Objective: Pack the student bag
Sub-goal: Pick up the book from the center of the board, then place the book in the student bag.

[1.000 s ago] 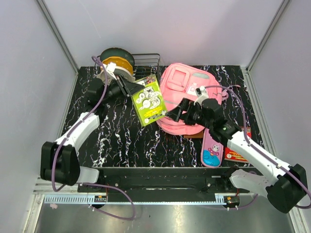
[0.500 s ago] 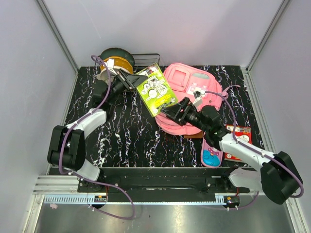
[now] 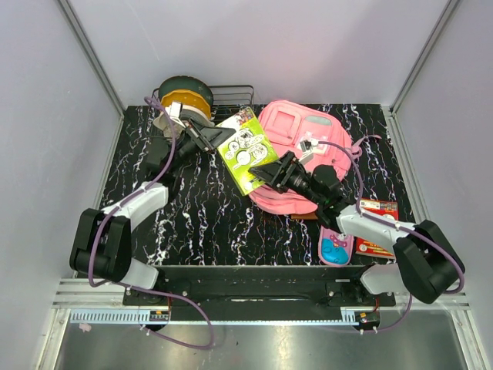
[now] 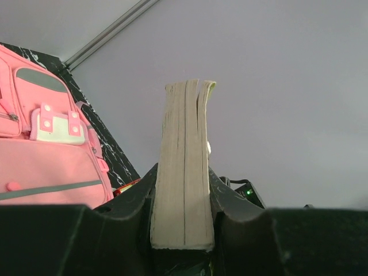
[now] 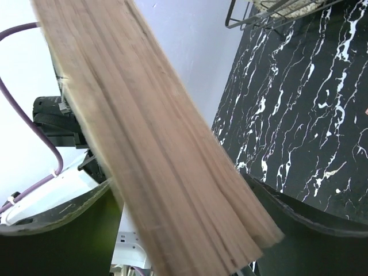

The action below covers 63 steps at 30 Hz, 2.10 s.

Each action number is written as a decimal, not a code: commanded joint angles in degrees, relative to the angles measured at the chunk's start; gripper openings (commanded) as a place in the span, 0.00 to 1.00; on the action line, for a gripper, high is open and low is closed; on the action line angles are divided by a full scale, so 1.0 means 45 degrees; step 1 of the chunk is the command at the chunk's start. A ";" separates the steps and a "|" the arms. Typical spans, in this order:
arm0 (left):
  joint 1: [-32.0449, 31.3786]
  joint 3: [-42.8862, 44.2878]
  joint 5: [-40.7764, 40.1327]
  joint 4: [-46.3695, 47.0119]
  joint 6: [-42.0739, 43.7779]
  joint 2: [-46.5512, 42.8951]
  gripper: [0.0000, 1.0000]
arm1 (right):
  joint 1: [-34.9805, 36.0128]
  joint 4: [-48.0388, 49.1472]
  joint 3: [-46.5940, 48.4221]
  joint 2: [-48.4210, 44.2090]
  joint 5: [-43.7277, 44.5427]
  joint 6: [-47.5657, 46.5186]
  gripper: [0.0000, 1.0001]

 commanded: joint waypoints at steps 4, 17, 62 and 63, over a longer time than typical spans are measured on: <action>-0.0098 -0.0273 -0.0476 0.1748 -0.0683 -0.0739 0.00 | -0.0064 0.0975 0.0479 -0.0684 0.0002 -0.0626 0.69; -0.0332 0.0154 -0.0283 0.1088 -0.0216 -0.0251 0.22 | -0.0084 0.1175 0.0480 -0.1190 -0.1212 0.0137 0.00; -0.7207 0.7129 -0.2136 -1.5536 1.8242 0.4710 0.80 | -0.7623 -1.6095 0.3155 -0.8281 0.5958 -0.3575 0.00; -0.7285 0.7129 -0.2388 -1.5653 1.8320 0.4826 0.80 | -0.7623 -1.6076 0.3116 -0.8281 0.5918 -0.3555 0.00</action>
